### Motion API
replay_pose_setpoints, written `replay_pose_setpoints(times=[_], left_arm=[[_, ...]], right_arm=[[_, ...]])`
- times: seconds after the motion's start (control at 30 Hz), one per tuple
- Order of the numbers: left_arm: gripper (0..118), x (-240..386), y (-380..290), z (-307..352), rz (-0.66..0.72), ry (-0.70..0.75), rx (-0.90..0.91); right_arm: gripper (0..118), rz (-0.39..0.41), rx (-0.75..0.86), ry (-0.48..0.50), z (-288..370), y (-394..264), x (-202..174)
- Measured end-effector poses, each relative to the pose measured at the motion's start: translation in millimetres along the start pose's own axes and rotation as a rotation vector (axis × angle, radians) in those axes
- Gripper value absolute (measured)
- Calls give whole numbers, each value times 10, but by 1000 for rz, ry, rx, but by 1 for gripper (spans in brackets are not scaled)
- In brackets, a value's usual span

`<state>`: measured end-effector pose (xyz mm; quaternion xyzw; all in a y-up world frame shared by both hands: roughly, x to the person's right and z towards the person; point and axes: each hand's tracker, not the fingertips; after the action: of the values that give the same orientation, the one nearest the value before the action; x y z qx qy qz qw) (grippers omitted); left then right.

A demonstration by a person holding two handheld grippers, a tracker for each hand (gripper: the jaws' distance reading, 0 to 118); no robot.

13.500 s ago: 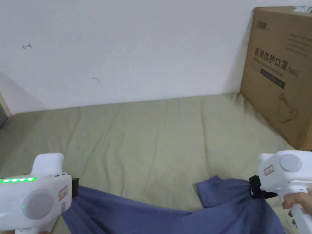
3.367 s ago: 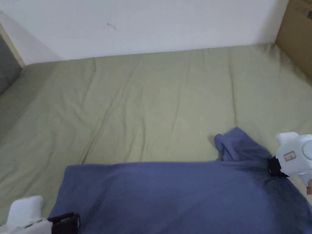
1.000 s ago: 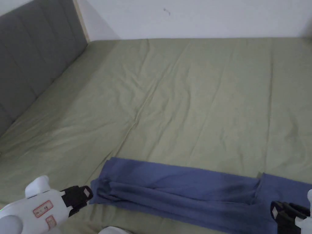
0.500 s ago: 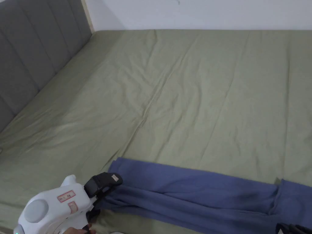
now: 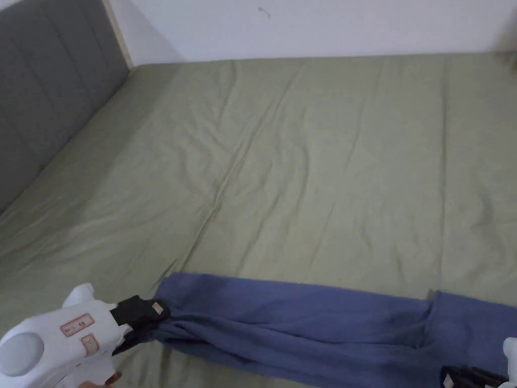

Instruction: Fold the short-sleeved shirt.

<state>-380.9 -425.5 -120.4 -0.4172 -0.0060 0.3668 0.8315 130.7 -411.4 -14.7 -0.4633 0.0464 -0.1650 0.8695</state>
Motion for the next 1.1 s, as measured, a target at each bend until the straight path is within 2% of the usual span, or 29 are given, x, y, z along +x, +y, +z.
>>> replay_pose_setpoints(times=[0.13, 0.33, 0.43, 0.6, 0.63, 0.67, 0.7, 0.73, 0.77, 0.8, 0.83, 1.0, 1.03, 1.07, 1.1], left_arm=[[14, 873, -123, 163, -221, -73, 39], [14, 2168, -746, -68, -706, -168, -92], [14, 2590, -1271, -339, -881, -247, -213], [14, 2658, -2044, -977, -992, -261, -416], [20, 2640, -2156, -1079, -1010, -228, -436], [37, 2618, -2242, -1162, -1027, -190, -437], [65, 2571, -2309, -1260, -1057, -168, -444], [100, 2544, -2336, -1324, -1058, -108, -457], [107, 2527, -2341, -1352, -1037, -59, -465], [103, 2520, -2301, -1300, -1008, -55, -459], [101, 2518, -2210, -1193, -961, -127, -434], [102, 2436, -1693, -707, -774, -336, -303], [92, 2397, -1609, -679, -736, -334, -303], [69, 2349, -1548, -695, -700, -325, -304], [34, 2282, -1489, -741, -650, -295, -301]], right_arm=[[1, -41, 48, -28, 169, -16, 165], [1, -135, 100, -59, 370, -71, 503], [1, -186, 110, -82, 428, -134, 688], [1, -296, 115, -95, 509, -275, 984], [1, -307, 113, -98, 527, -300, 1024], [1, -311, 112, -104, 542, -317, 1055], [1, -311, 114, -110, 562, -339, 1084], [1, -317, 113, -120, 576, -355, 1110], [1, -328, 110, -128, 585, -361, 1140], [1, -347, 112, -120, 596, -365, 1181], [1, -366, 119, -111, 610, -366, 1208], [1, -371, 133, -103, 600, -278, 1220], [1, -363, 135, -105, 591, -257, 1204], [1, -356, 138, -107, 583, -241, 1182], [1, -347, 144, -105, 579, -225, 1158]])
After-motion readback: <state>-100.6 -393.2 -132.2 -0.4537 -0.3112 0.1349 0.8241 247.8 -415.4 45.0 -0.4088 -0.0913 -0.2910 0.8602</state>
